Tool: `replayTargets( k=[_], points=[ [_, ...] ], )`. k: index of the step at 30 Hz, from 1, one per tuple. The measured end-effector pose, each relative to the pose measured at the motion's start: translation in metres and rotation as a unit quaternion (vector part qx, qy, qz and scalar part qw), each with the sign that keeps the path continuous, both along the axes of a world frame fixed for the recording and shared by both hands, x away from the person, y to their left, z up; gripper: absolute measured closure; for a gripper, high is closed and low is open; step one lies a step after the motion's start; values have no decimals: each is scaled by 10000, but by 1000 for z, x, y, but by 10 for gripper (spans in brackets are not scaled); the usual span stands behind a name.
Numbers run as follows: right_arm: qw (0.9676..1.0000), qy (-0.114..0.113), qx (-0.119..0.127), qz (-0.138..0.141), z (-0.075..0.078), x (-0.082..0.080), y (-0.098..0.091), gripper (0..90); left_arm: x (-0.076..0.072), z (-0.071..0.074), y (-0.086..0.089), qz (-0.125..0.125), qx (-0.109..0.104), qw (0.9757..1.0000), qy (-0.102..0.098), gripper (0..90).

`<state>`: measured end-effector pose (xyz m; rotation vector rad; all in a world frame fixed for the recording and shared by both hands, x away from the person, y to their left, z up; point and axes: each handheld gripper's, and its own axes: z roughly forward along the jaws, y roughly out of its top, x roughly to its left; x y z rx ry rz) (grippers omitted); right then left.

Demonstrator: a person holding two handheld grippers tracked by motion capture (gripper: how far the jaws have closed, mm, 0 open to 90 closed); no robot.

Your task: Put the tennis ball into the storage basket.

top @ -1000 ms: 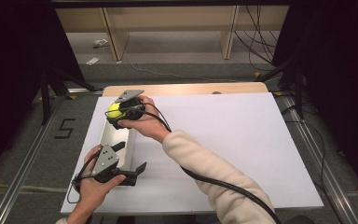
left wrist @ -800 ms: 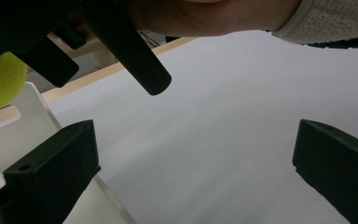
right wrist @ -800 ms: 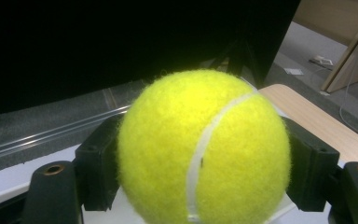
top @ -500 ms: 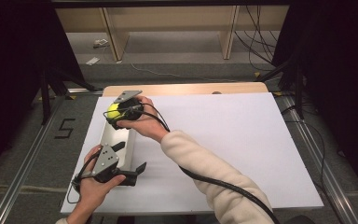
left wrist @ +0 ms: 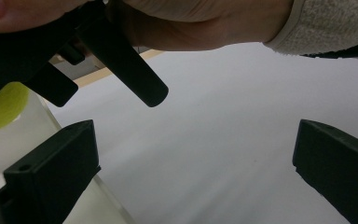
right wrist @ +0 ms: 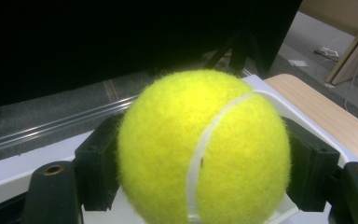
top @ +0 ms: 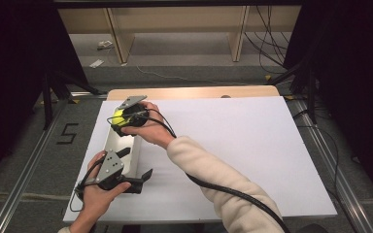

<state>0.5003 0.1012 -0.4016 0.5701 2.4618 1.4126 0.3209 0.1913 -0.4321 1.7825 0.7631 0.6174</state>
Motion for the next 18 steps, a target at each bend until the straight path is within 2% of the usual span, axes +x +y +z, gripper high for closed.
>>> replayTargets(
  k=[18],
  points=[
    [9998,125,-93,91,-10,-1,6,262,0,0,0,-2,7,10000,-5,0]
  ],
)
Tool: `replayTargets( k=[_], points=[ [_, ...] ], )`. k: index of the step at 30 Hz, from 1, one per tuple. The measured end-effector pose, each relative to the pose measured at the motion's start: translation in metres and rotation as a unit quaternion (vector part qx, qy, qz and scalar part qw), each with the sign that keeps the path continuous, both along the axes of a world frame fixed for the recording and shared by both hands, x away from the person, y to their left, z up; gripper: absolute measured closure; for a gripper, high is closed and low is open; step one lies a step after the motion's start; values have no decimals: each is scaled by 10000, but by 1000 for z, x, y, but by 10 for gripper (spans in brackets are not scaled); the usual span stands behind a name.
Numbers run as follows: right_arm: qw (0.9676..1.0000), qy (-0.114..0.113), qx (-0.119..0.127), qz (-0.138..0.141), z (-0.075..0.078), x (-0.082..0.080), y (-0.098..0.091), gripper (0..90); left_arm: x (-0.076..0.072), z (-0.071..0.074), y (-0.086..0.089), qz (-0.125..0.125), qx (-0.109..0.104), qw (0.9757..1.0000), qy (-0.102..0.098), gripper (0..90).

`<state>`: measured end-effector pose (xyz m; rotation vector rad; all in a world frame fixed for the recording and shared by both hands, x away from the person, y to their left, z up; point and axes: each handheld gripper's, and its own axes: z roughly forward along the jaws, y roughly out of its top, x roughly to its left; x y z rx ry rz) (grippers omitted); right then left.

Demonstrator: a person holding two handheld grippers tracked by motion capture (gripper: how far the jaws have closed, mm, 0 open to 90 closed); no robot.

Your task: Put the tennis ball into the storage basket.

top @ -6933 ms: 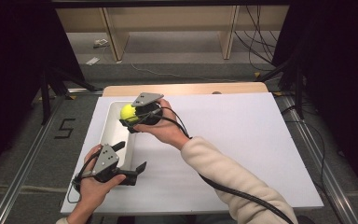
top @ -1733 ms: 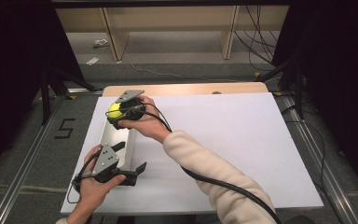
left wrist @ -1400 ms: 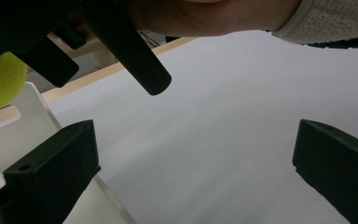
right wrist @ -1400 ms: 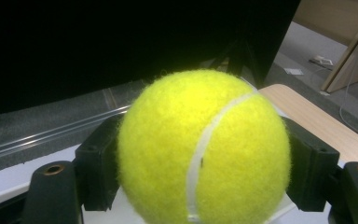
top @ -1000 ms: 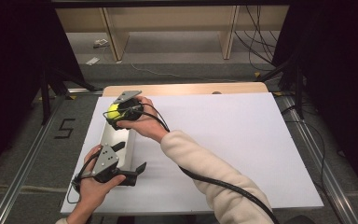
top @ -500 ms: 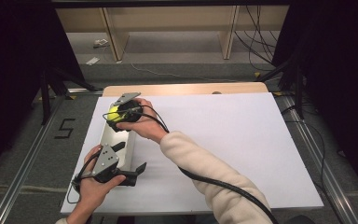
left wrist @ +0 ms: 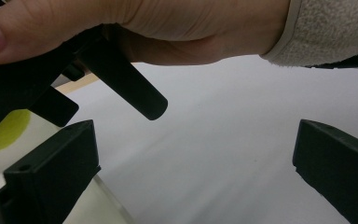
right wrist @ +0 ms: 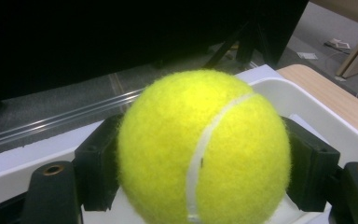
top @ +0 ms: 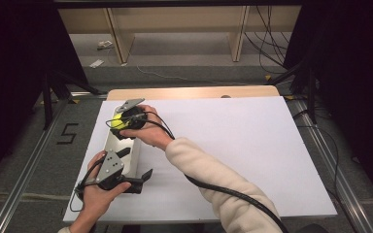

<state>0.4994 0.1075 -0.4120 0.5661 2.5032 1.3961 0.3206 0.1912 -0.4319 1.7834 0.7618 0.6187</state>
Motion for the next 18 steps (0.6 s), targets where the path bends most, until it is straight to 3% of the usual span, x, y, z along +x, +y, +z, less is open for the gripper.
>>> replayTargets(
  k=[18],
  points=[
    [9999,84,-108,45,-7,0,4,253,0,0,0,7,-3,10000,2,0]
  ],
)
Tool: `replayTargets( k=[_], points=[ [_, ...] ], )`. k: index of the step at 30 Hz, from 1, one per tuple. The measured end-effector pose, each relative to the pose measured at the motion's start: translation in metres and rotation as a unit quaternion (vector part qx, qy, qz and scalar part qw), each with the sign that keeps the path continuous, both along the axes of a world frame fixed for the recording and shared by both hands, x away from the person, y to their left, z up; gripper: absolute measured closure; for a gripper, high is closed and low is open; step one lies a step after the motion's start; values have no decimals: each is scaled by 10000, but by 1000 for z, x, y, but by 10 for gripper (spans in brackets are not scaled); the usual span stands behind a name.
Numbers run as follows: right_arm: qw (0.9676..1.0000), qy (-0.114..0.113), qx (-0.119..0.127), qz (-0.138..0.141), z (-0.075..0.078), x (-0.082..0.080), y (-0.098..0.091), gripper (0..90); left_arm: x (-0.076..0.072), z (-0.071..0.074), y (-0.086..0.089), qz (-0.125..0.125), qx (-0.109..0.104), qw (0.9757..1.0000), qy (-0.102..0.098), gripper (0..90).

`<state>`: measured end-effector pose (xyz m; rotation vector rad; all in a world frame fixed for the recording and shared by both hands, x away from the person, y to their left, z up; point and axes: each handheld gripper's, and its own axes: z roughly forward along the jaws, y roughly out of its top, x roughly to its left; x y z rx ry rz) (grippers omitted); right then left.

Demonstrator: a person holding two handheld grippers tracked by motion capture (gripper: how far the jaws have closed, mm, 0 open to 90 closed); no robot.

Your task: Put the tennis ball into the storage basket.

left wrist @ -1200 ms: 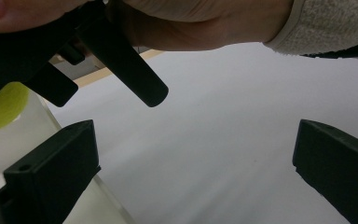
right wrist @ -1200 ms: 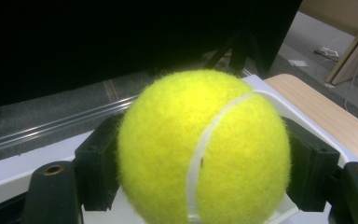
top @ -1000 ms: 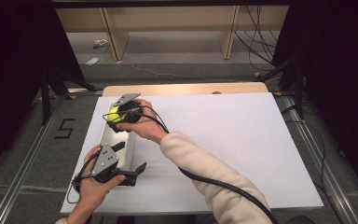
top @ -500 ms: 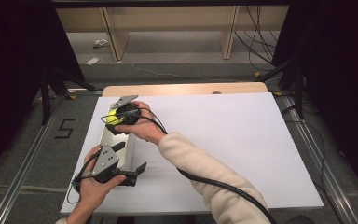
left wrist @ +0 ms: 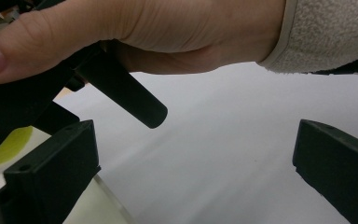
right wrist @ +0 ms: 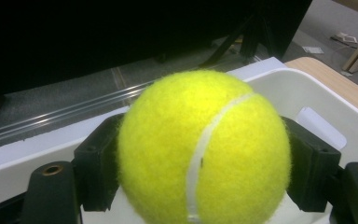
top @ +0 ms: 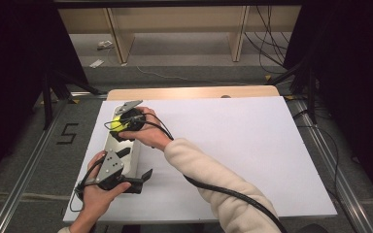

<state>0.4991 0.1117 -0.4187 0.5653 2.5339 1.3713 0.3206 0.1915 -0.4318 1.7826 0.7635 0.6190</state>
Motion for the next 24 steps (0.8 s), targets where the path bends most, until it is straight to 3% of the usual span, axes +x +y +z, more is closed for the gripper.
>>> replayTargets(
  k=[24],
  points=[
    [9998,-99,195,-42,12,0,-17,190,0,0,0,-3,10,10000,-1,0]
  ],
)
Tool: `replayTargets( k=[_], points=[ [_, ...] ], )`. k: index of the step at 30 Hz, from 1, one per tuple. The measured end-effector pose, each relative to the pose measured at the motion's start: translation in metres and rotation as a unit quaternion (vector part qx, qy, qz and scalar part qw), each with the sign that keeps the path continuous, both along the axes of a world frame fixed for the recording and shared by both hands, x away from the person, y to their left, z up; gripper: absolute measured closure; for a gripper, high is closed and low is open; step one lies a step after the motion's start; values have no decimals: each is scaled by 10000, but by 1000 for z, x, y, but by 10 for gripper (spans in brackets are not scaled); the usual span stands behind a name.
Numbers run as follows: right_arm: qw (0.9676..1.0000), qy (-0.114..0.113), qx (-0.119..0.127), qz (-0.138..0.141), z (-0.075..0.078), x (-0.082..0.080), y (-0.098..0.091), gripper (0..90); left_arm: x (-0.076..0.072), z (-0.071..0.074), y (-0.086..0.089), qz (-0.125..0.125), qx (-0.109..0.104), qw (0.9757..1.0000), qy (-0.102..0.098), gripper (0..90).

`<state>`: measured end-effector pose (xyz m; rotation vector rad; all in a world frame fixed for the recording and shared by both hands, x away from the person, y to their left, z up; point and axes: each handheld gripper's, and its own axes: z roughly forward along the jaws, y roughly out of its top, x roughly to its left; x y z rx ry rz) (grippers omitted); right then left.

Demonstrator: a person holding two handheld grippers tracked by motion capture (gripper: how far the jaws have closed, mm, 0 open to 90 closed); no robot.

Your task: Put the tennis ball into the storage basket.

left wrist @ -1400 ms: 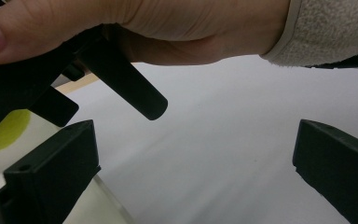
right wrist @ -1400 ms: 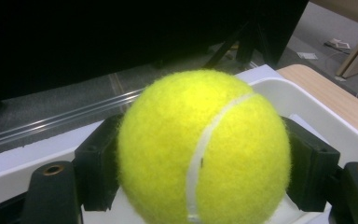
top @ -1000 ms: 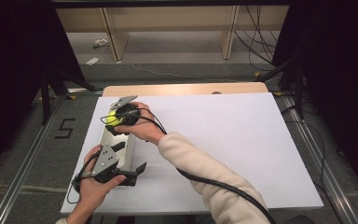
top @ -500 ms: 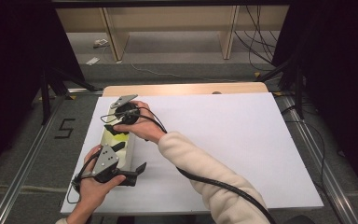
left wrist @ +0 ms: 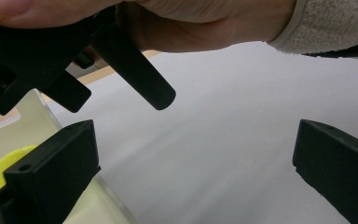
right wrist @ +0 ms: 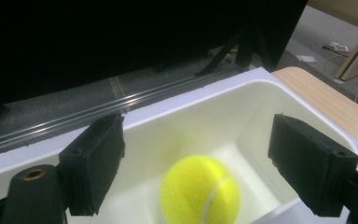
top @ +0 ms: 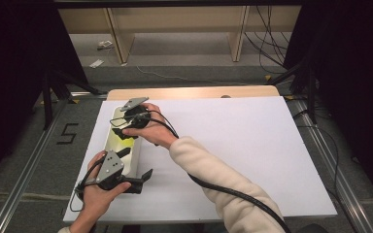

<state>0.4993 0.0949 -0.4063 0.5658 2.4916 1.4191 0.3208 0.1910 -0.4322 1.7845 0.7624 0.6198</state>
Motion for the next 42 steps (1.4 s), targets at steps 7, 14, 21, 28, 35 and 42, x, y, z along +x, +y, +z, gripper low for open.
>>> replayTargets(
  k=[7,14,21,28,35,42],
  points=[
    [10000,-2,57,31,3,-4,-10,182,0,0,0,12,-4,10000,-3,0],
    [10000,-25,57,58,5,-7,-22,160,0,0,0,-1,31,10000,2,0],
    [9999,-28,119,-9,5,-9,-35,157,0,0,0,14,14,10000,-4,0],
    [9999,-54,144,-68,6,-11,-49,155,0,0,0,20,2,10000,-3,0],
    [9997,-39,159,-166,7,-12,-66,154,0,0,0,27,8,10000,-6,0],
    [9995,-46,148,-266,8,-12,-83,154,0,0,0,31,7,10000,-8,0]
  ],
)
